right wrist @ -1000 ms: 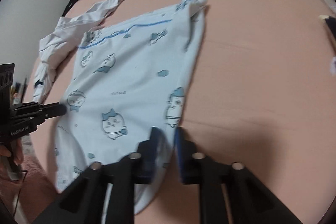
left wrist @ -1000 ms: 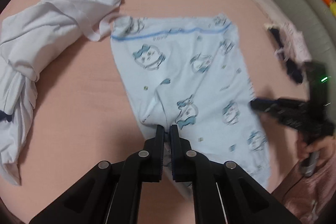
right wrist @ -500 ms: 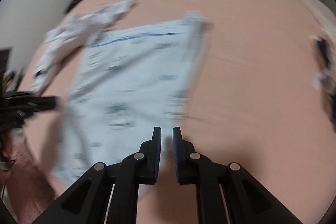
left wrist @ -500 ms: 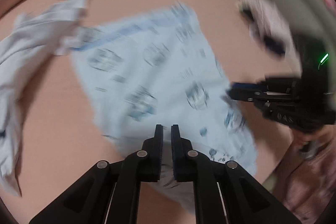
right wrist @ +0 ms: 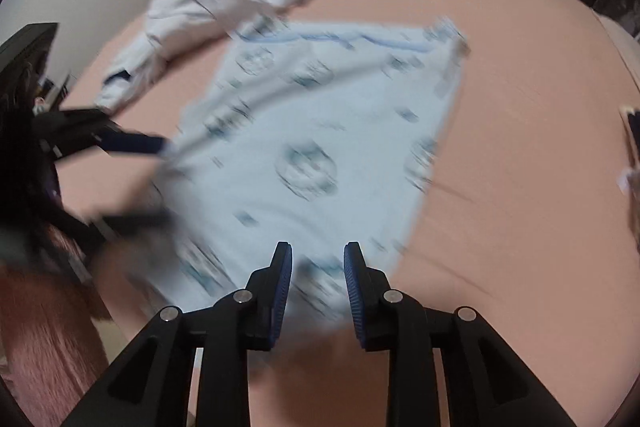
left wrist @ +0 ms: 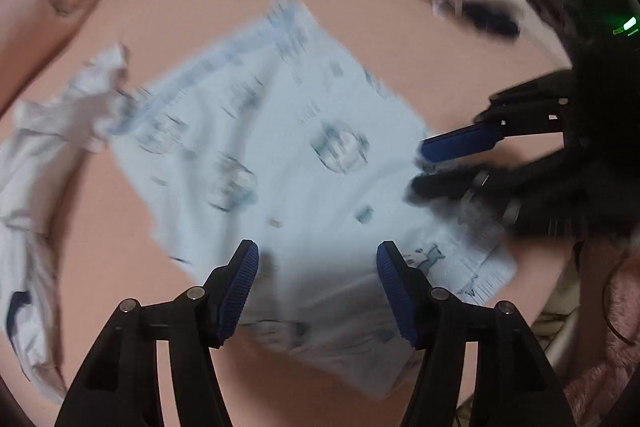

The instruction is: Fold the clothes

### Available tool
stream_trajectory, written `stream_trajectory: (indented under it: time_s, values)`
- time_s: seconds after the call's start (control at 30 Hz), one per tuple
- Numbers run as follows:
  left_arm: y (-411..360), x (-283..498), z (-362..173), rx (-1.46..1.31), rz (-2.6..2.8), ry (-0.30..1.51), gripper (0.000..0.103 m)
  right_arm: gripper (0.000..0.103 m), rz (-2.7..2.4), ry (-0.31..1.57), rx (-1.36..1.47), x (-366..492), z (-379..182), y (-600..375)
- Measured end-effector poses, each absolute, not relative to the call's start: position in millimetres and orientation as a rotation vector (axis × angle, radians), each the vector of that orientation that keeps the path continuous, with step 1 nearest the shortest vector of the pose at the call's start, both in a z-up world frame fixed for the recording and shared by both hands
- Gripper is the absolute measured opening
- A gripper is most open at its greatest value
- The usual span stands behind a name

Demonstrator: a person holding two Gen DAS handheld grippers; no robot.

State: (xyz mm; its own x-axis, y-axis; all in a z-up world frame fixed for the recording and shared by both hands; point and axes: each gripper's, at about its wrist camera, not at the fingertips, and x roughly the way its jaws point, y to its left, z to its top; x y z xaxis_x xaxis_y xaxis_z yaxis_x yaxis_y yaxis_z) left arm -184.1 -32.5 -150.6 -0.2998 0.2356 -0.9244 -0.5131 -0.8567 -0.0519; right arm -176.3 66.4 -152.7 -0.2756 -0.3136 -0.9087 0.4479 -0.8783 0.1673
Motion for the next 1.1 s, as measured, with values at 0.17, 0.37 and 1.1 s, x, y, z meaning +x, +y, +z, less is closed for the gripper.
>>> stream_trajectory:
  time_s: [0.17,0.37,1.1]
  values:
    - [-41.5,-156.2,-168.0,-1.516,2.249,0.279,0.058,0.029,-2.182,0.255,1.483,-148.3,-186.3,55.3]
    - [-58.0,-144.1,-170.0,-1.583,2.227,0.162,0.060,0.032,-2.181,0.207,1.504,-133.3,-183.2,75.7]
    - [-120.4,-234.1,-140.4,-1.308,2.233,0.450,0.061,0.043,-2.085,0.358,1.569,-233.2,-159.1,111.4]
